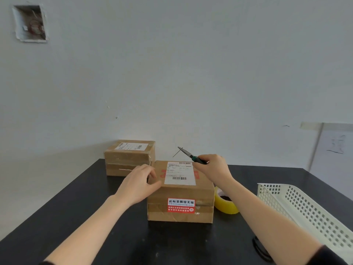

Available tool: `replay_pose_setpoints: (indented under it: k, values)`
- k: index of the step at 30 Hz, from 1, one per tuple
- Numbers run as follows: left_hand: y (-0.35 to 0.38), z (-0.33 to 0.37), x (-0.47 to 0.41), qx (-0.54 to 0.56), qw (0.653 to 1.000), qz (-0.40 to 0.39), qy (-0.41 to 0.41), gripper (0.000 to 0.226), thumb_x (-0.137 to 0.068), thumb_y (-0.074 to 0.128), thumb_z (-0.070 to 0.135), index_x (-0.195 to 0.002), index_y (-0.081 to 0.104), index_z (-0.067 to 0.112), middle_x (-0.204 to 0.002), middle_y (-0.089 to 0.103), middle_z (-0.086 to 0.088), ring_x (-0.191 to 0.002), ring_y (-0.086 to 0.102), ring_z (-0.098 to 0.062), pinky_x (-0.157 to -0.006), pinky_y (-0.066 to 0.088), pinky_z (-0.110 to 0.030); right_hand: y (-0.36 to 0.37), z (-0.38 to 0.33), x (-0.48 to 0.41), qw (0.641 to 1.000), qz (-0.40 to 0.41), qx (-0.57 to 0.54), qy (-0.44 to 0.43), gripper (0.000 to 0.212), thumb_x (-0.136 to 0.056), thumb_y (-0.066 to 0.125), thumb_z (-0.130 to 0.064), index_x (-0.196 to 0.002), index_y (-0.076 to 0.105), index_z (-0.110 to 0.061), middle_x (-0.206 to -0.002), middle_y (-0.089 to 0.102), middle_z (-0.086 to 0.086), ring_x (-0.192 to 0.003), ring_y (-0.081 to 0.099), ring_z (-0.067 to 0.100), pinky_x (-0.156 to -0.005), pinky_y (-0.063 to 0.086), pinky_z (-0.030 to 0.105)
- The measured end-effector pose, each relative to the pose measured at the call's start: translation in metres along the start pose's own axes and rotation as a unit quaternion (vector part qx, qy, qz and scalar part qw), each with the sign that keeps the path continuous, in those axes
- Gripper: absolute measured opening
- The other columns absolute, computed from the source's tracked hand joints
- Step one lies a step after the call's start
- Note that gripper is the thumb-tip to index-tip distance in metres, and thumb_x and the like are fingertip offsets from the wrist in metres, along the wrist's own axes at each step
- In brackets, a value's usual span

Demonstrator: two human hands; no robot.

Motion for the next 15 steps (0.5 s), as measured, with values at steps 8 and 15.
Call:
replay_pose_setpoints:
  k: [8, 15]
  values:
    - [0.016, 0.05, -0.02, 0.039, 0.998, 0.016, 0.047, 0.031, -0.084, 0.055, 0.058, -0.101, 0.056, 0.032, -0.116, 0.058, 0.015, -0.103, 0.054, -0.005, -0.079, 0.049, -0.023, -0.054, 0.029, 0.011, 0.999, 0.037, 0.039, 0.009, 0.02, -0.085, 0.066, -0.029, -0.083, 0.073, -0.01, -0.06, 0.055, 0.002, -0.055, 0.043, 0.012, -0.052, 0.032, 0.026]
    - [0.045, 0.104, -0.026, 0.071, 0.992, 0.014, 0.099, 0.023, -0.09, 0.054, 0.048, -0.103, 0.058, 0.029, -0.104, 0.054, 0.019, -0.095, 0.052, -0.001, -0.072, 0.041, -0.014, -0.109, 0.068, 0.034, 0.993, 0.074, 0.076, 0.046, 0.023, -0.084, 0.066, -0.03, -0.075, 0.069, -0.009, -0.054, 0.047, -0.002, -0.054, 0.041, 0.014, -0.052, 0.031, 0.027]
Point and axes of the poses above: each hand's wrist, its own x-axis away from the middle knuckle, its own y-axis out of the palm, z = x × y, the point moved 3 cm from there along -x, towards the middle knuckle
